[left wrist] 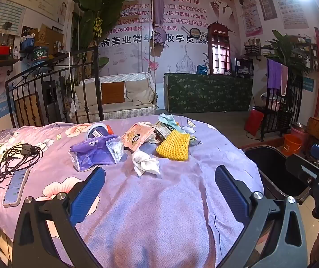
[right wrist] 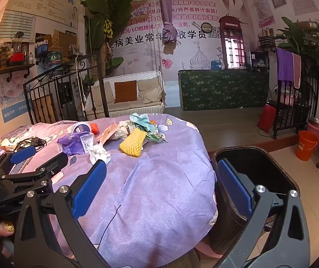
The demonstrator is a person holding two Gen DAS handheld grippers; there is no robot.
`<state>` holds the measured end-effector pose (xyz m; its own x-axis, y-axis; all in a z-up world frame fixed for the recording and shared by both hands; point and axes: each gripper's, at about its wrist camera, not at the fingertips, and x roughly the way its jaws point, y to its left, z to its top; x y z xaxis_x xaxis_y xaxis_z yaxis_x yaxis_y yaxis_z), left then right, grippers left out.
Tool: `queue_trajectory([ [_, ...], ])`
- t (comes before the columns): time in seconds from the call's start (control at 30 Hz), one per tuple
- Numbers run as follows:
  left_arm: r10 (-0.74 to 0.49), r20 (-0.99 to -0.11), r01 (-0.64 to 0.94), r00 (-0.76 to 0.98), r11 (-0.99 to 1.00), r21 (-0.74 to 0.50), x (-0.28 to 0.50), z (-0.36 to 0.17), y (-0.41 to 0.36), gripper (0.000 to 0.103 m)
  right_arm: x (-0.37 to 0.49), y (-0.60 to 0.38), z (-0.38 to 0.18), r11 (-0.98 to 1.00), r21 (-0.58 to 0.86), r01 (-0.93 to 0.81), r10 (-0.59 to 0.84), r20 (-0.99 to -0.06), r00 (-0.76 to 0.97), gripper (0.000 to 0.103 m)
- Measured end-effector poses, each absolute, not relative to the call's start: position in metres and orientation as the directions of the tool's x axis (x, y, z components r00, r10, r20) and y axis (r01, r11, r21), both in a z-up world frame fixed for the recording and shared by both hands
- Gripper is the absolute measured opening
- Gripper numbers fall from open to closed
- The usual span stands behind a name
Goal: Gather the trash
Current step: 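Move both tools toward the trash on the table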
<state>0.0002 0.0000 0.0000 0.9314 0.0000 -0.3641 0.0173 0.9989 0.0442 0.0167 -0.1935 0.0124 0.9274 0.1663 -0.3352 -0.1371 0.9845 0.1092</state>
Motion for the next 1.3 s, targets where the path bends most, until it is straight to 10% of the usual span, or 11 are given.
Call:
queue_trajectory([
  [1.3,-0.032,-0.419,0.042,0.907,0.999,0.013,0.016,-0.011,0.007,0.098,0.028,-0.190,0.007,0.984,0.106,-0.142,0.172,-0.382,0.908,0.099],
])
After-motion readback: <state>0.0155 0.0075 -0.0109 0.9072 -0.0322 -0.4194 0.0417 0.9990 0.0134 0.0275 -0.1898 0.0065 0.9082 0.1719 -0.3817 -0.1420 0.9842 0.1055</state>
